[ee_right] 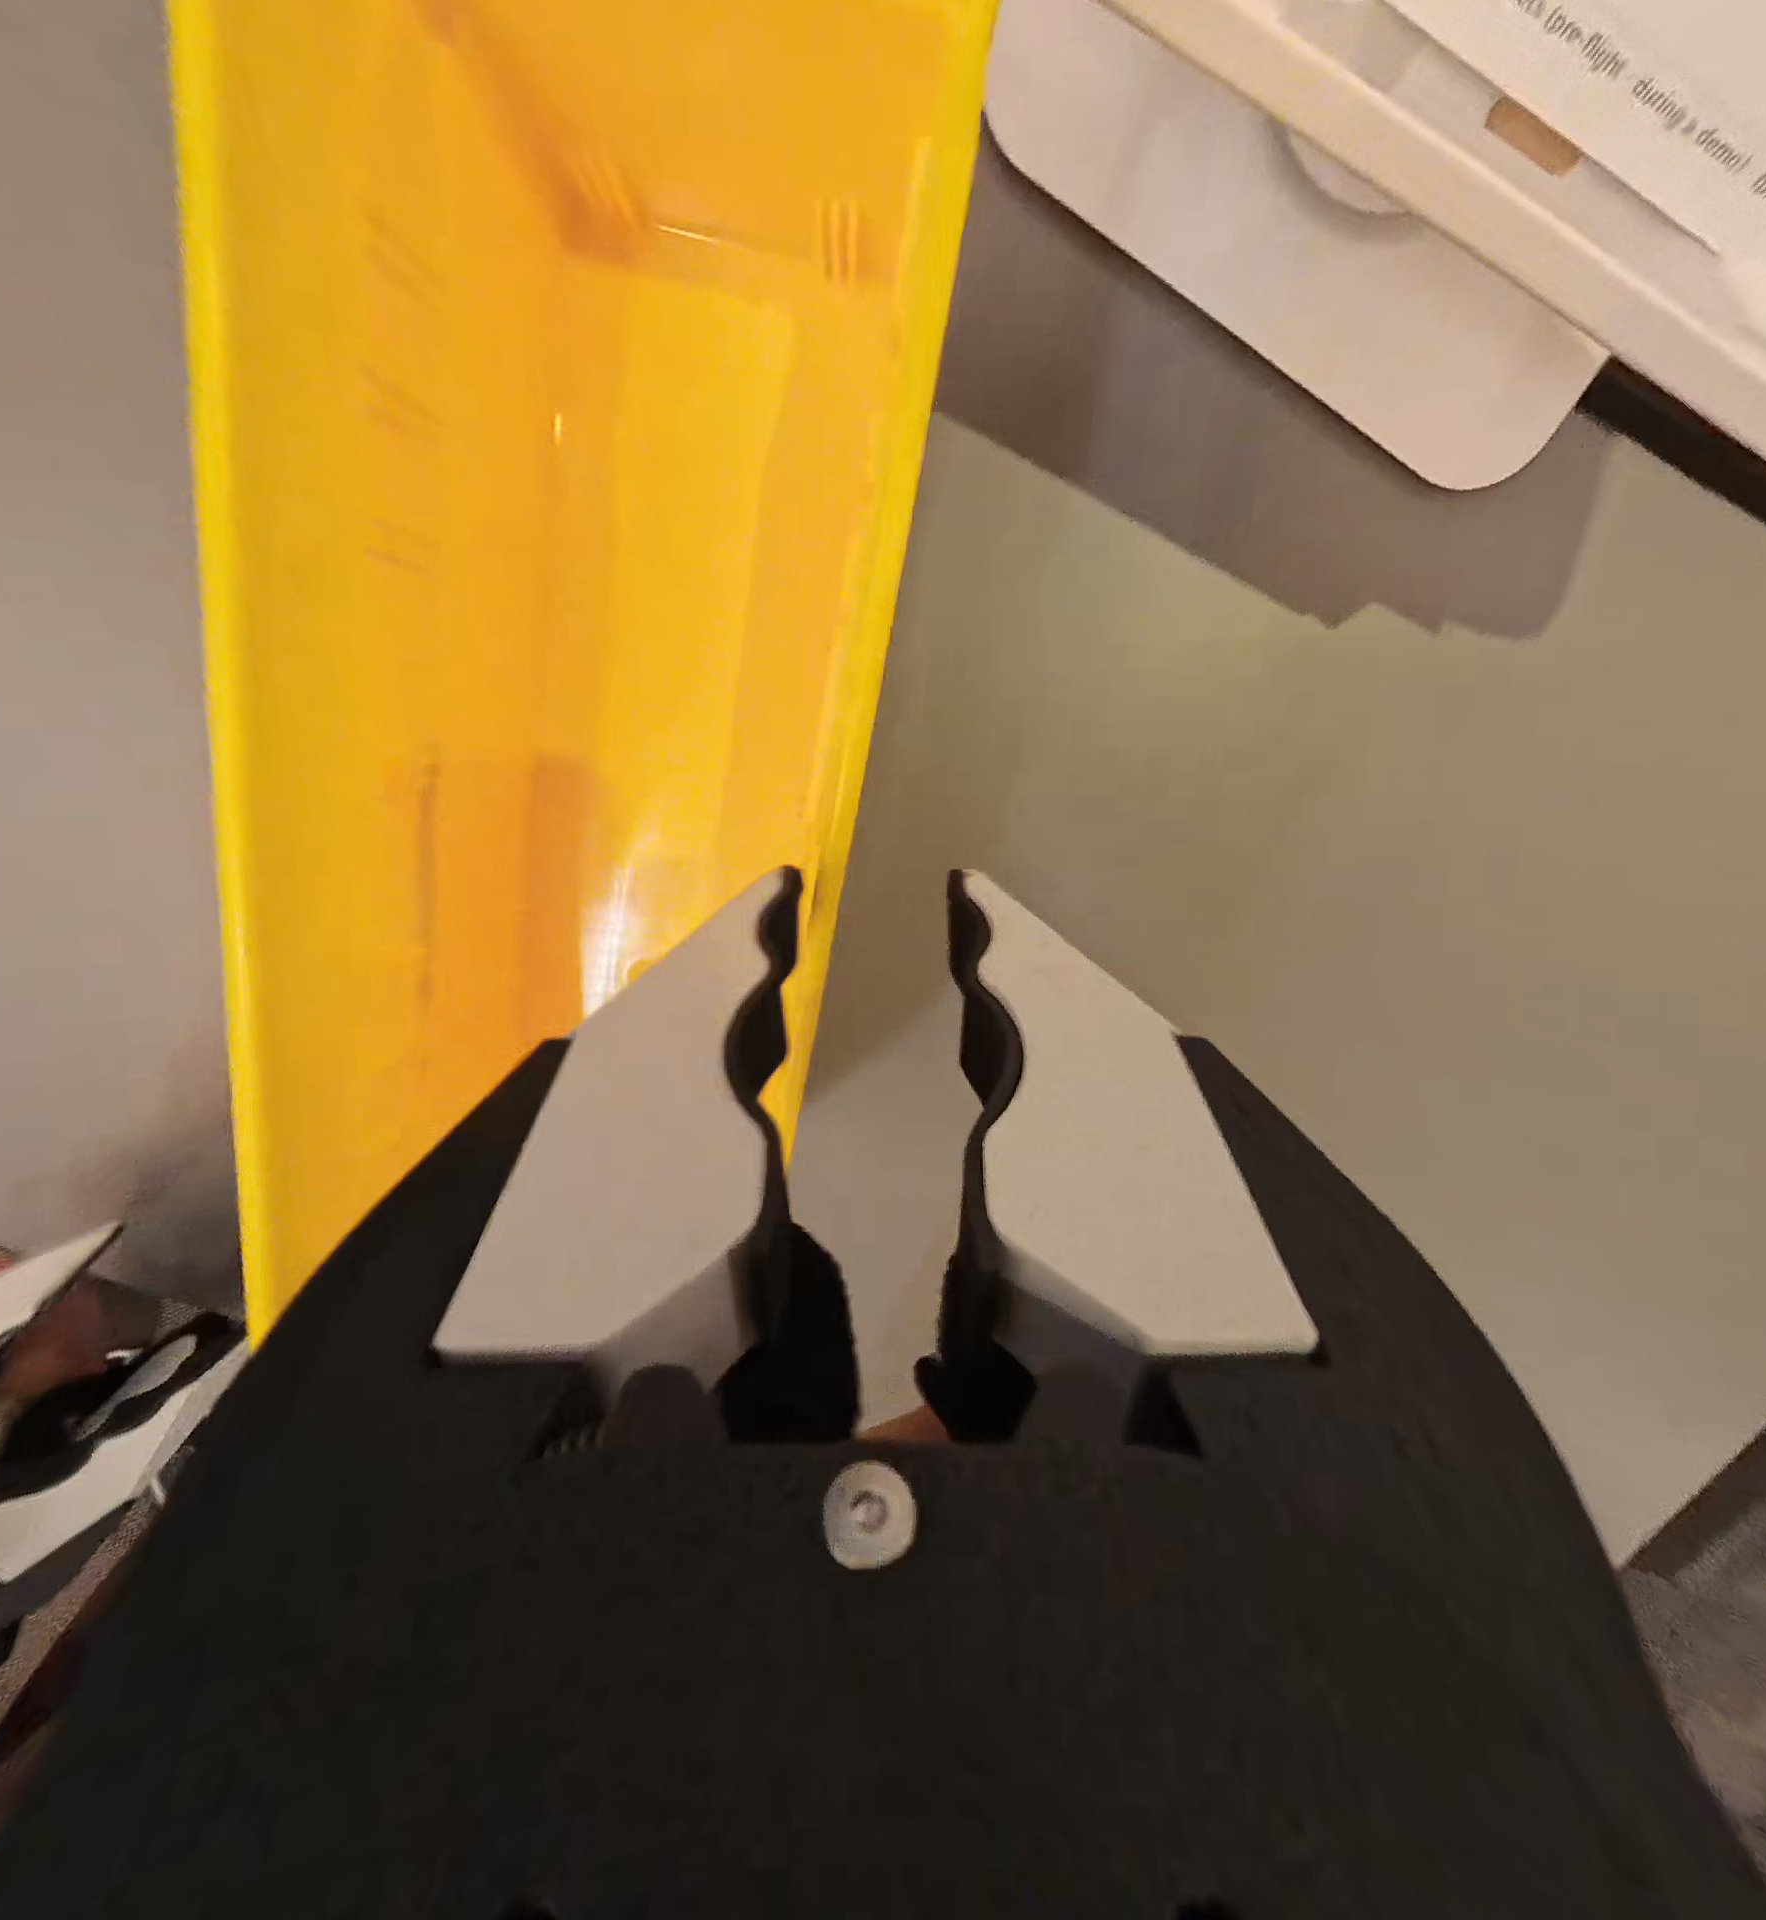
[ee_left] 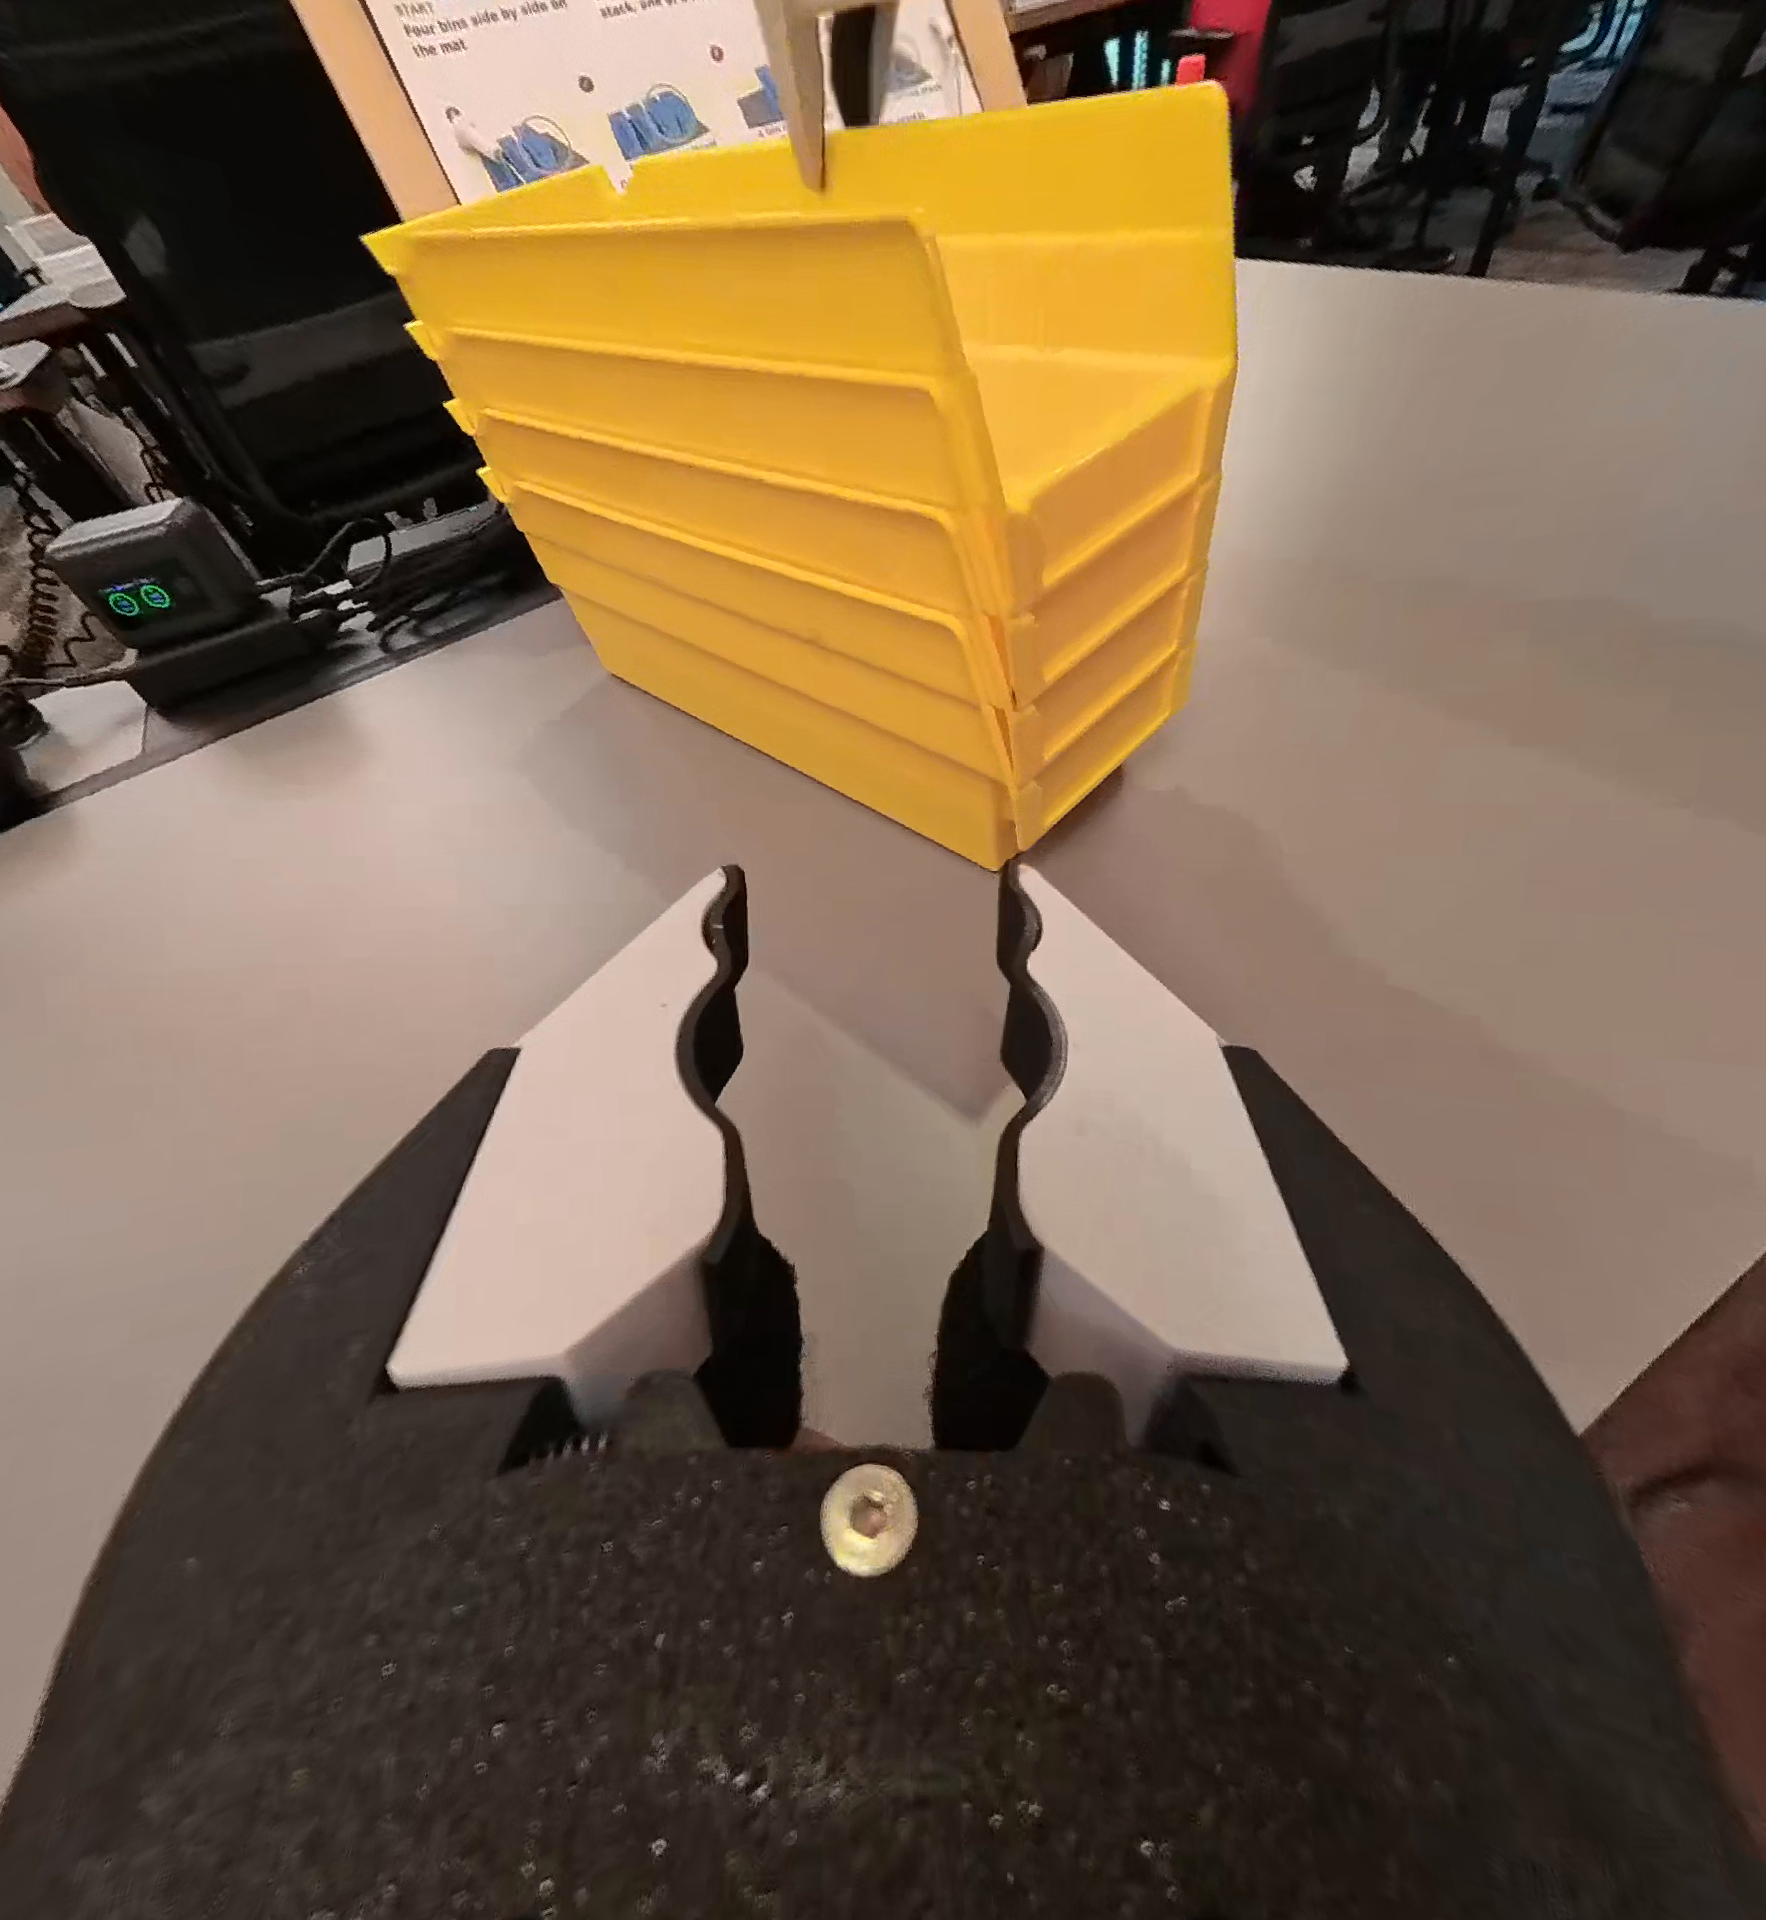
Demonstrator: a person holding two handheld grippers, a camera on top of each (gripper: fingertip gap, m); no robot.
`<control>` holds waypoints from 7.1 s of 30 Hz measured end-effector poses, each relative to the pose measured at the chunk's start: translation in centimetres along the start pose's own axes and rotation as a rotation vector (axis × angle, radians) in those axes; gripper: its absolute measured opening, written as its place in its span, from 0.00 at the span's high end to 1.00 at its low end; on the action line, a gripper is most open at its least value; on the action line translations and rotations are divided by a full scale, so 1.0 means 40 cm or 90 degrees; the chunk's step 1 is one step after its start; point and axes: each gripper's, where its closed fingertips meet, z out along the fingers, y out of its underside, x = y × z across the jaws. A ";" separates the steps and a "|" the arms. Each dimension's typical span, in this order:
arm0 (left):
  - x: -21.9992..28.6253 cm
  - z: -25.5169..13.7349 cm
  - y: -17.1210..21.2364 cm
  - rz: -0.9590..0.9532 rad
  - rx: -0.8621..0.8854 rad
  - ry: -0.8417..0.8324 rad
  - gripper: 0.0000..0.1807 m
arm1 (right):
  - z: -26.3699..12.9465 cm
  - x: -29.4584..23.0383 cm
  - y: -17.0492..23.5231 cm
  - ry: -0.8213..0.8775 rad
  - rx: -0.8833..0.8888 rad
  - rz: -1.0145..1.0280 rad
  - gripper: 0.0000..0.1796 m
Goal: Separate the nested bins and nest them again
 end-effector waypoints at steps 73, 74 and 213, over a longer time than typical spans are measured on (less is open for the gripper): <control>0.059 0.042 0.037 0.020 -0.059 0.064 0.78 | -0.081 0.171 0.147 -0.019 -0.026 0.073 0.32; 0.061 0.043 0.038 0.019 -0.060 0.066 0.78 | -0.077 0.163 0.149 -0.018 -0.030 0.075 0.32; 0.098 0.619 -0.217 -0.070 -0.776 -0.169 0.72 | 0.023 -0.029 0.872 -0.025 0.614 -0.074 0.55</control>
